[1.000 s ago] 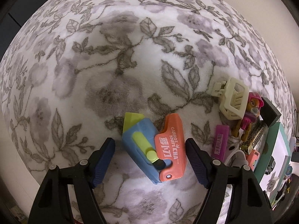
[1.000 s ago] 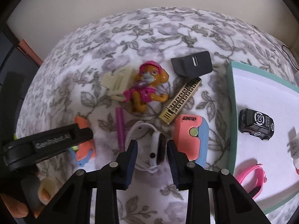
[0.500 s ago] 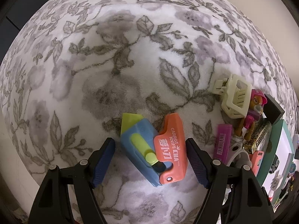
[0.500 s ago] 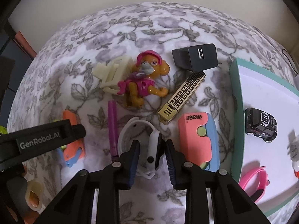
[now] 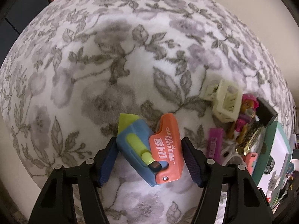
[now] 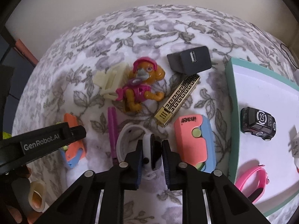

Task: Organize rigid objects
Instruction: 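Carry the knife with the left gripper into the tray while the right carries the white case there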

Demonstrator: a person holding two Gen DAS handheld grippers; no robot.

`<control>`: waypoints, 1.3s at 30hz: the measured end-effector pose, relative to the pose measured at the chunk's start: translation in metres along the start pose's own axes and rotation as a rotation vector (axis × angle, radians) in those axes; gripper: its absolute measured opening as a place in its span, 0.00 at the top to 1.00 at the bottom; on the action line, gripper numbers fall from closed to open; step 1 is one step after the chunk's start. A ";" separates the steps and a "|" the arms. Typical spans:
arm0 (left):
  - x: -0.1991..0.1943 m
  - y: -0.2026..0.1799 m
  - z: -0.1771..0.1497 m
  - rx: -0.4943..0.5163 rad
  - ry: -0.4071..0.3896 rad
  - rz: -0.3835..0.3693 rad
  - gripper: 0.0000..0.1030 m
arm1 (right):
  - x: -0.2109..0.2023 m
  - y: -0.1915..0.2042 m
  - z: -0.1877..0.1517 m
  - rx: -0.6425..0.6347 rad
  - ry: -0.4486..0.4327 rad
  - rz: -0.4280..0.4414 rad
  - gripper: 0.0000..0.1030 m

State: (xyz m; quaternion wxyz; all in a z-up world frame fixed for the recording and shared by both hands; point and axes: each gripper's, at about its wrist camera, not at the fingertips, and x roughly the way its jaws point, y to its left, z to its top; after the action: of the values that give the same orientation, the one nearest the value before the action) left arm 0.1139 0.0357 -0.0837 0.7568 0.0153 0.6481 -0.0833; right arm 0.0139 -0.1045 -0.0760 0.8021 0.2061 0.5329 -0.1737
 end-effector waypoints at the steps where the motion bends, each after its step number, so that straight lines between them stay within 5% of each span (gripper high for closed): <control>1: -0.004 -0.001 0.001 0.002 -0.010 -0.003 0.33 | -0.002 -0.001 0.001 0.004 -0.005 0.005 0.81; 22: -0.063 -0.011 0.009 0.005 -0.165 -0.082 0.33 | -0.043 -0.031 0.011 0.104 -0.083 0.073 0.84; 39: -0.074 -0.113 -0.034 0.203 -0.158 -0.144 0.33 | -0.078 -0.169 0.000 0.398 -0.127 -0.061 0.83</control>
State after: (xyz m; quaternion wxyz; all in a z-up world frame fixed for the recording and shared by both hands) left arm 0.0535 -0.0631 -0.0069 0.7921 0.0387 0.5743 -0.2032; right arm -0.0999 -0.2444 -0.0285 0.7719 0.3328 0.4426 -0.3122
